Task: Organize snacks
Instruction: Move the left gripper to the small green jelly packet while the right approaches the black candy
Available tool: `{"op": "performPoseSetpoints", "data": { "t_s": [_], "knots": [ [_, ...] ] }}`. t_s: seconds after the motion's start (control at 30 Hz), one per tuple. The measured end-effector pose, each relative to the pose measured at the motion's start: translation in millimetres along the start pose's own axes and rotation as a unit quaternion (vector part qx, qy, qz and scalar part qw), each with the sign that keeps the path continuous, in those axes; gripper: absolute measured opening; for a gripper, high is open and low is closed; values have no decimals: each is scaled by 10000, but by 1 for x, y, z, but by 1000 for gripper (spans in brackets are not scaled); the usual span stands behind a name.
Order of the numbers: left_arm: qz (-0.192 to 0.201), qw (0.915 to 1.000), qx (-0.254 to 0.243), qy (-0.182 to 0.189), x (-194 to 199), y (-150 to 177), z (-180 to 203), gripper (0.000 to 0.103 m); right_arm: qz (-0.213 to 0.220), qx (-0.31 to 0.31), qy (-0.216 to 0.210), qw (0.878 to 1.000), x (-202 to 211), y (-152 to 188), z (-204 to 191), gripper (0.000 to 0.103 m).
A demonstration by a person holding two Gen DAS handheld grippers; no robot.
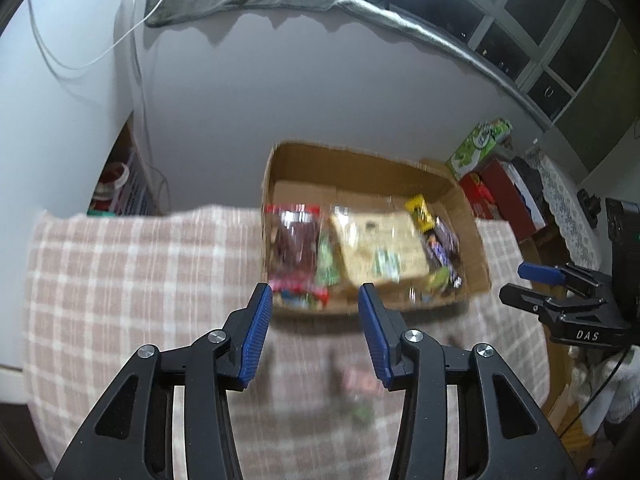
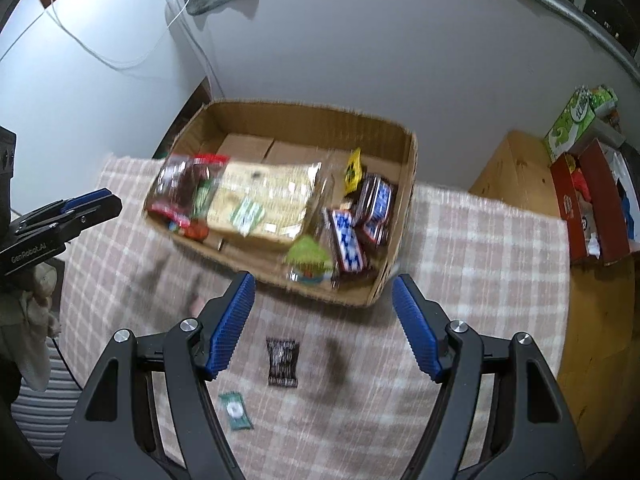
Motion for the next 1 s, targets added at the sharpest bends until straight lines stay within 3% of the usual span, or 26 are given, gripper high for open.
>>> {"op": "performPoseSetpoints", "data": {
  "t_s": [0.43,0.73,1.0],
  "knots": [
    [-506,9976,385,278,-23,74,1,43,-387,196,-113,9990,-41,65,-20,74],
    [-703,9957,431,411,-47,97,21,41,-449,183,83,9988,-56,67,-27,74],
    [-781,9937,649,475,-65,100,24,29,-658,208,289,9972,-78,60,-36,74]
  ]
}}
Point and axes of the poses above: each gripper's, at about its wrist camera, not at the fingertips, and x roughly against the way its jaws point, z to its right, y to its underside, the point moved 1 cm from there along -x, roughly the way its jaws point, and after that the axes turned 13 degrees about -z, right-handed, at the moved point
